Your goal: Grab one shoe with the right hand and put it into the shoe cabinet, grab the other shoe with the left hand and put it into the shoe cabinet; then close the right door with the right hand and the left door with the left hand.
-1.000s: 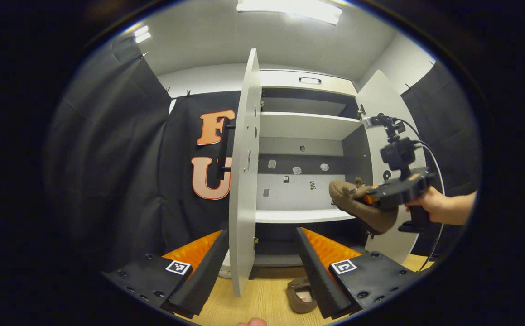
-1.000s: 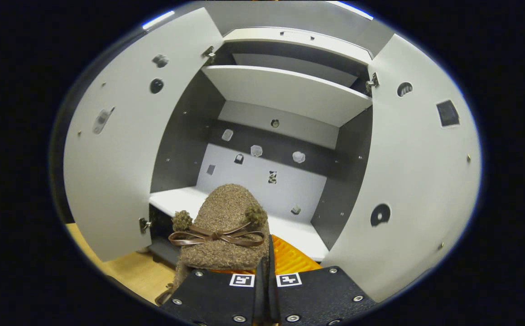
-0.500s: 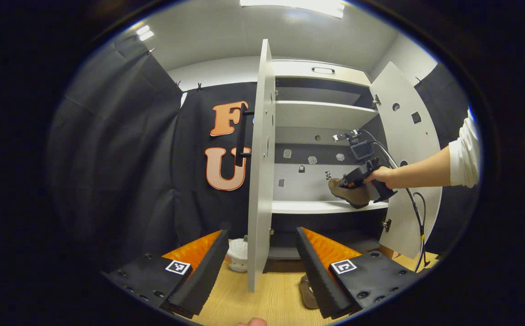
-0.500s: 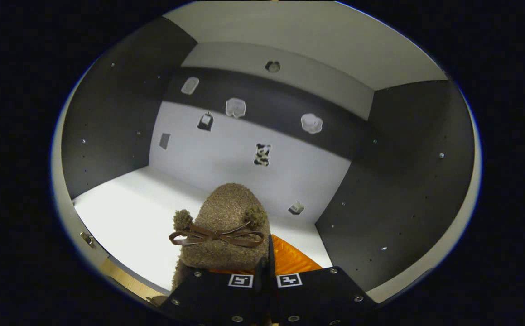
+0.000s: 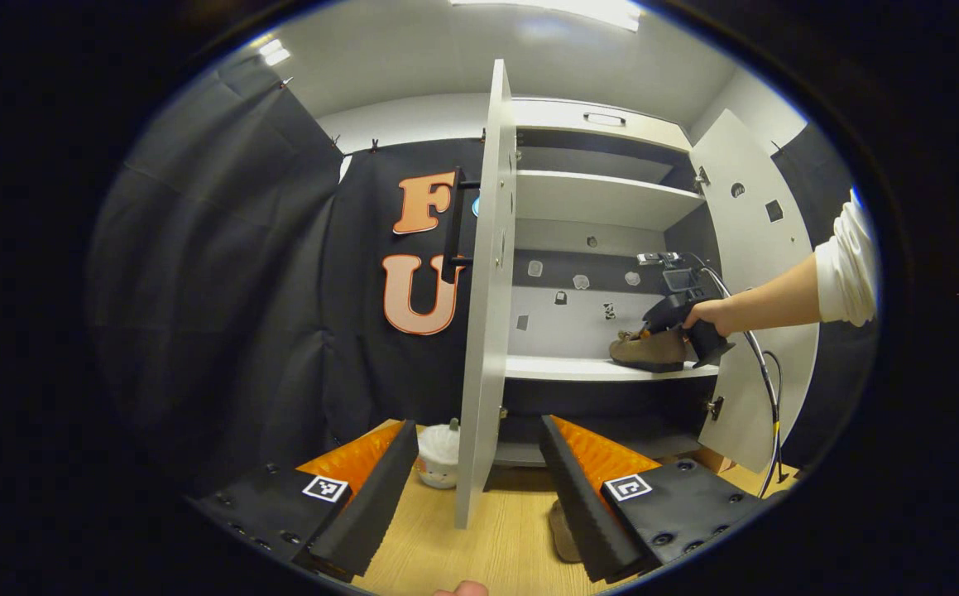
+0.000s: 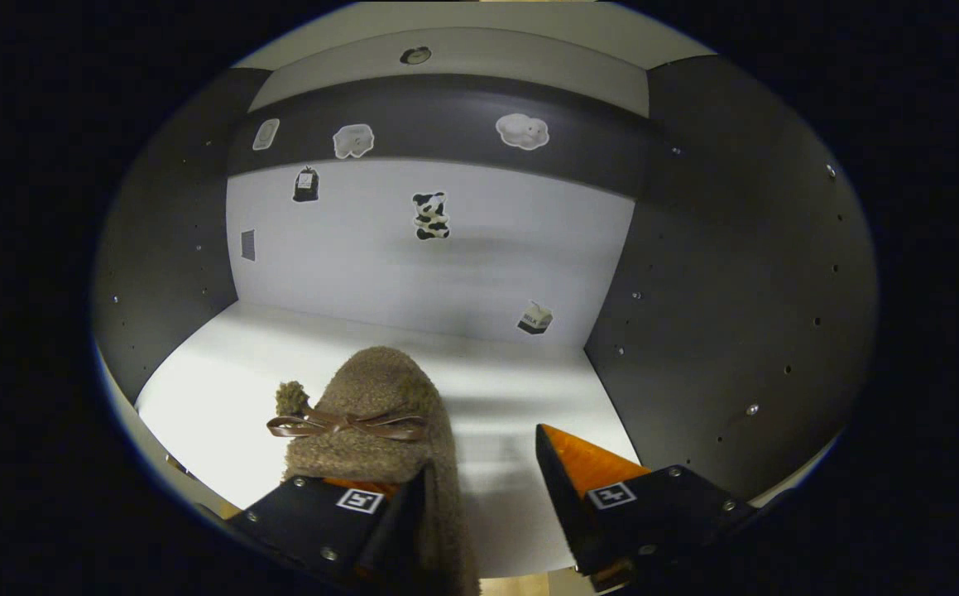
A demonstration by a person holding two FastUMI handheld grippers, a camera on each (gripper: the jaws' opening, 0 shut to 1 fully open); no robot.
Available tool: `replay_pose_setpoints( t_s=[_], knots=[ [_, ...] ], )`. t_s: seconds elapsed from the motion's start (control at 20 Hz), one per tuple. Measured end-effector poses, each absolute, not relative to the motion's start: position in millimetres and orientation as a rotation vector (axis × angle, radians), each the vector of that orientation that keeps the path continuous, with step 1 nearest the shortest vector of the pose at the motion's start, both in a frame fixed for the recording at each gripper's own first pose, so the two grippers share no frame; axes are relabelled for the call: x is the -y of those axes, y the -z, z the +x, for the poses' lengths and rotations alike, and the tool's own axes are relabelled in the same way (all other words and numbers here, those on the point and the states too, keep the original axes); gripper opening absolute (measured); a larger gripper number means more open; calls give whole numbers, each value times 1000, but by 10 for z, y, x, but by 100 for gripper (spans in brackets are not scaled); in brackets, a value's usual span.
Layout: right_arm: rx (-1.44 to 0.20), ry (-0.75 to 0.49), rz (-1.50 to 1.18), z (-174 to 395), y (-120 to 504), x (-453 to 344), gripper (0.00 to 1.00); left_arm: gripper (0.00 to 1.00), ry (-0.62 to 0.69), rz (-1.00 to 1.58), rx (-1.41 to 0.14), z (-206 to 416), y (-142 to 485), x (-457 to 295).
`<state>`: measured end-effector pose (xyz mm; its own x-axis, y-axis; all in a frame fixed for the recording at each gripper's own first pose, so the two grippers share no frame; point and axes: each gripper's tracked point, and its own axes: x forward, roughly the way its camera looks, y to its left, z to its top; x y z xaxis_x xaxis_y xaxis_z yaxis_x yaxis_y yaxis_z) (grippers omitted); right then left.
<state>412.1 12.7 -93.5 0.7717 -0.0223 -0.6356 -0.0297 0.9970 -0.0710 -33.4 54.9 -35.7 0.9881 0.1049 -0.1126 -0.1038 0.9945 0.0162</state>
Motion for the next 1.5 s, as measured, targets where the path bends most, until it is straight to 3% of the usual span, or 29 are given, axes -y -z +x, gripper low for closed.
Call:
replay_pose_setpoints(
  t_s=[0.05,0.15,0.5,0.85,1.2,1.5],
  knots=[
    [-714,-15,-19,4053,914,-146,87,97,-97,6,-123,-317,400,-526],
    [-738,-43,110,3958,830,-199,92,96,-82,-7,-124,-305,433,-482],
    [-732,-132,149,3581,445,-186,92,97,-50,-41,-123,-276,469,-418],
    [-532,-257,157,3150,-426,-418,92,97,-14,-30,-100,-290,385,-304],
    [-314,-295,19,2268,-838,-444,93,96,35,-37,-109,-288,358,-87],
    [-153,-265,38,1354,-755,-326,93,97,83,-32,-139,-354,434,176]
  ],
)
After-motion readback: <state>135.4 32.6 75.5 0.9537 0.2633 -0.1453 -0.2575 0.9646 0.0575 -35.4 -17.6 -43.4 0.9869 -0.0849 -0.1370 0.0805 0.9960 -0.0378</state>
